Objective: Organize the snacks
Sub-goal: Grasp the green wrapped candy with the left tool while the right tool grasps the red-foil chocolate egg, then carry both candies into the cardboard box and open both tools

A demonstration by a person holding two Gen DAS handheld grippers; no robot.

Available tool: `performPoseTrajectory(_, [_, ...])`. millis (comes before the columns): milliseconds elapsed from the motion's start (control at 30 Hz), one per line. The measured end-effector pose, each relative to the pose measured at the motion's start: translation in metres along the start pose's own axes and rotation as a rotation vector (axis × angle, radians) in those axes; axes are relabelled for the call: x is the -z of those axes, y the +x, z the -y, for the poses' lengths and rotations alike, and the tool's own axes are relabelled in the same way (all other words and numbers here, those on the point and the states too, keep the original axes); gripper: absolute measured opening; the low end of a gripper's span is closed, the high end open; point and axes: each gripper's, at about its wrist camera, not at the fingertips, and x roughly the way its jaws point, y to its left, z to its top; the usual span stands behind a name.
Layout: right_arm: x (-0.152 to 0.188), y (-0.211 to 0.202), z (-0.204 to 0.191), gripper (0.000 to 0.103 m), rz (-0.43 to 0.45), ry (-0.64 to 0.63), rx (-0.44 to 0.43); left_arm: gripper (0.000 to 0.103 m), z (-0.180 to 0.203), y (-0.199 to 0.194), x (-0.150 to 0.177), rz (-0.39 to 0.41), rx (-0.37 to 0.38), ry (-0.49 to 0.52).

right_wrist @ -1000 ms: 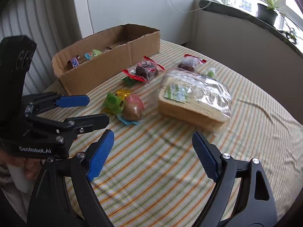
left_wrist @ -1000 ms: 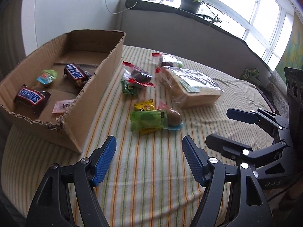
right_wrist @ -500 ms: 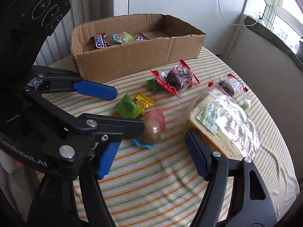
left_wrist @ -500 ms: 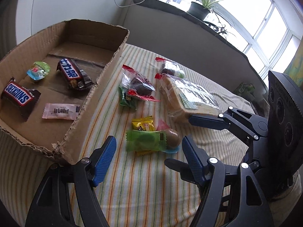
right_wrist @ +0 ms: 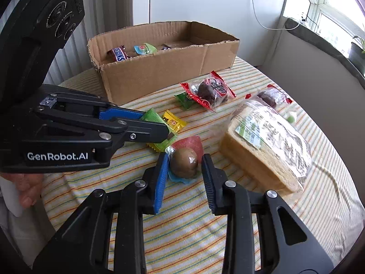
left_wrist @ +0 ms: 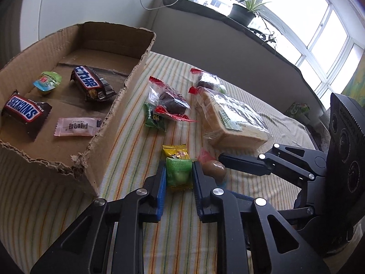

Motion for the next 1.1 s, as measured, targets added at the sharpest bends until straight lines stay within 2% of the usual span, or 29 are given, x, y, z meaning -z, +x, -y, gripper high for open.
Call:
performPoseTrajectory(300, [0.023, -0.025, -0.001, 0.028, 0.02, 0.095, 0.027, 0.011, 0.004, -0.011, 0.004, 0.017, 0.027, 0.027])
performPoseTrajectory(433, [0.04, -0.042, 0.002, 0.028, 0.054, 0.189, 0.064, 0.011, 0.006, -0.02, 0.006, 0.037, 0.041, 0.048])
performPoseTrajectory(600, [0.07, -0.067, 0.007, 0.028, 0.11, 0.367, 0.107, 0.009, 0.007, -0.024, 0.012, 0.048, 0.048, 0.061])
performPoseTrajectory(800, [0.095, -0.077, 0.006, 0.028, 0.153, 0.48, 0.104, 0.009, 0.017, -0.017, 0.014, 0.031, 0.029, 0.089])
performPoseTrajectory(967, [0.096, -0.09, 0.008, 0.028, 0.213, 0.511, 0.105, 0.005, 0.036, -0.026, 0.012, 0.076, 0.034, 0.16])
performPoseTrajectory(1100, [0.08, -0.118, 0.016, 0.028, 0.302, 0.514, 0.149, 0.005, 0.06, -0.042, 0.003, 0.146, 0.027, 0.23])
